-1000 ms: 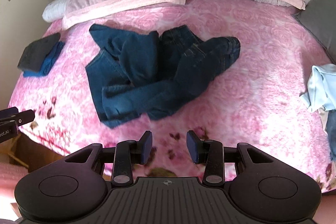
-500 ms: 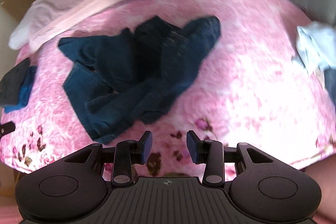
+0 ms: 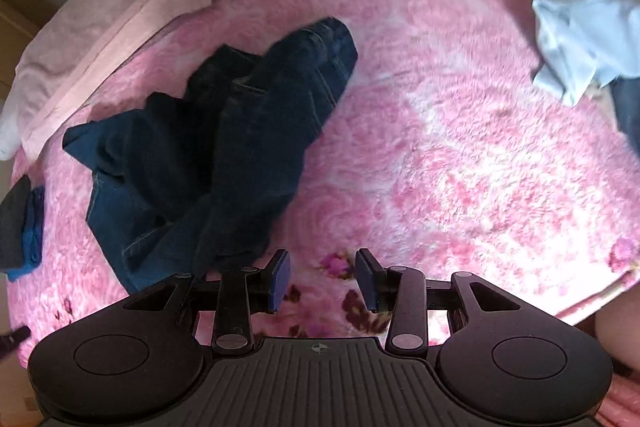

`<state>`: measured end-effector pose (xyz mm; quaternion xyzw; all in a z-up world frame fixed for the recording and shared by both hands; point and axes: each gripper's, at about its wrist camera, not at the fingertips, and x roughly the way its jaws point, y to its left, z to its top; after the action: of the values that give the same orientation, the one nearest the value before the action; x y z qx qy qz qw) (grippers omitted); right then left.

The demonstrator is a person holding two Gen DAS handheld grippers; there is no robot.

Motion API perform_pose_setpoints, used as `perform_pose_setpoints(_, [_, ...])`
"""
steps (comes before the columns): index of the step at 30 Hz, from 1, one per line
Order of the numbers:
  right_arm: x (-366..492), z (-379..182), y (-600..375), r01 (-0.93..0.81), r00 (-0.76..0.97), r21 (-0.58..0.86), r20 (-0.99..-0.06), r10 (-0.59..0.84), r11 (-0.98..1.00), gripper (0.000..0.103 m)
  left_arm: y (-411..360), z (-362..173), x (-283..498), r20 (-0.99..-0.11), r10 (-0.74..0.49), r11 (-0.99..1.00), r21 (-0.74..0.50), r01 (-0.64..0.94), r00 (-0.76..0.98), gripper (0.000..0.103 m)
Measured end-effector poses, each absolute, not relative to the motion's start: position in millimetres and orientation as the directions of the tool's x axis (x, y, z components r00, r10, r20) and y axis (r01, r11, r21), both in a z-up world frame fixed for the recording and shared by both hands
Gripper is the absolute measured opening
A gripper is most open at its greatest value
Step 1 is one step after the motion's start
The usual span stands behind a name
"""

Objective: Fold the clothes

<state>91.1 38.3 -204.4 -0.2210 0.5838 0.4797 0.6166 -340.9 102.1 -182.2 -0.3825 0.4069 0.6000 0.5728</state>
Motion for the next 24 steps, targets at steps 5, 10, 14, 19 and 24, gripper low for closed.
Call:
perform_pose_setpoints(5, [119.1, -251.5, 44.7, -0.840, -0.198, 0.317, -0.935, 0.295, 0.440, 0.040, 112.7, -223.1, -329.7, -0.940, 0.336, -0.076, 0.040, -0.996, -0.063, 0.048])
perform_pose_setpoints(10, [141.6, -292.8, 56.3, -0.801, -0.246, 0.361, -0.926, 0.287, 0.477, 0.040, 126.5, -257.7, -310.5, -0.944, 0.324, -0.092, 0.026, -0.995, -0.054, 0.048])
perform_pose_setpoints(14, [173.5, -308.7, 75.3, -0.706, -0.270, 0.457, -0.880, 0.391, 0.541, 0.048, 137.2, -274.7, -307.5, -0.939, 0.335, -0.098, 0.049, -0.994, -0.079, 0.048])
perform_pose_setpoints(19, [215.7, -316.8, 115.6, -0.521, -0.301, 0.621, -0.776, 0.554, 0.586, 0.077, 150.4, -291.8, -312.4, -0.933, 0.341, -0.129, 0.077, -0.989, -0.117, 0.048])
perform_pose_setpoints(24, [229.2, -331.3, 155.8, -0.437, -0.352, 0.698, -0.713, 0.606, 0.567, 0.077, 160.5, -296.8, -320.6, -0.927, 0.346, -0.170, 0.087, -0.982, -0.142, 0.048])
